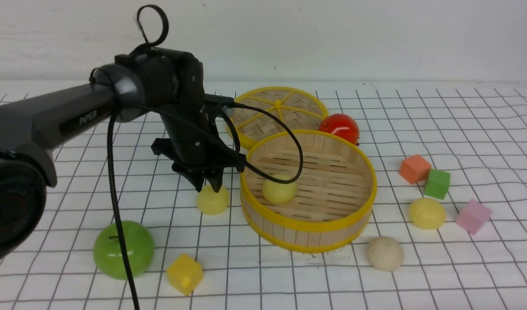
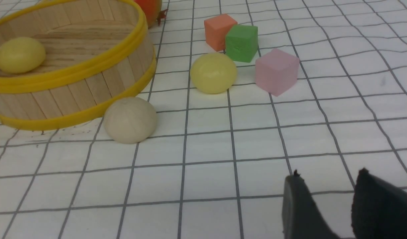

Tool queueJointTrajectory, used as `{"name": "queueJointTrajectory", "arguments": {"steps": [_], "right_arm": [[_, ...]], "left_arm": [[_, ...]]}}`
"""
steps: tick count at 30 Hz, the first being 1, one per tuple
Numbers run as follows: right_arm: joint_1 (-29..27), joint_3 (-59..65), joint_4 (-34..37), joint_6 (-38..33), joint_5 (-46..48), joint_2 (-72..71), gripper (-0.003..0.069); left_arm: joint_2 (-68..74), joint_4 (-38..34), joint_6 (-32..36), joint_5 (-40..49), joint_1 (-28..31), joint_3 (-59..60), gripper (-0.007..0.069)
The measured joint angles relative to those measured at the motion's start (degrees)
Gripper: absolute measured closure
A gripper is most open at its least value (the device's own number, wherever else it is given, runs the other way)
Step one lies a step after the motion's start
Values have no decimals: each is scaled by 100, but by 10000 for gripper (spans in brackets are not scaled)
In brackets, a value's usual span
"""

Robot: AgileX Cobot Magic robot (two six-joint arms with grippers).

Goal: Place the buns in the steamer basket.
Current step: Use the left arm to grab a steamed stuffed bun

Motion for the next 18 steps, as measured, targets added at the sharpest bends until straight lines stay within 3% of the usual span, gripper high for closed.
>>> {"name": "queueJointTrajectory", "arguments": {"steps": [15,18], "right_arm": [[0,0,0,0,0,0,418],[0,0,0,0,0,0,418]], "left_arm": [[215,242,0,-186,-6,0,355],[215,242,0,-180,-6,-6,386]]}}
